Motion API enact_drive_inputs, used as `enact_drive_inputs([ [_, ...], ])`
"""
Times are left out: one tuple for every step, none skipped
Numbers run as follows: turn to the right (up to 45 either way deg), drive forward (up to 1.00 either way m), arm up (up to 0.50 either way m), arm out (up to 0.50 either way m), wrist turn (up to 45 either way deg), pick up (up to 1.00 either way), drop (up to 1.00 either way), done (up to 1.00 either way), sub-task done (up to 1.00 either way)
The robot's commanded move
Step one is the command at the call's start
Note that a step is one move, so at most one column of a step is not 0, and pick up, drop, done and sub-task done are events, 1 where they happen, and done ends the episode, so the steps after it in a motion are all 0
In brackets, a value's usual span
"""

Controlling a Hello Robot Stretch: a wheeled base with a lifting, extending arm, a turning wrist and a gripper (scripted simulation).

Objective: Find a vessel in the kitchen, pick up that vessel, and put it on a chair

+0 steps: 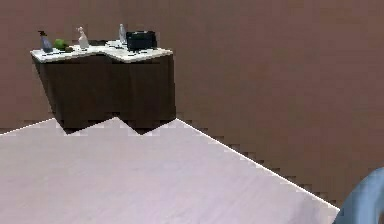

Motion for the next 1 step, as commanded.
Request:
enact_drive_inputs([
  [6.0,0.00,0.00,0.00,0.0,0.00,0.00,0.00,0.00],
])
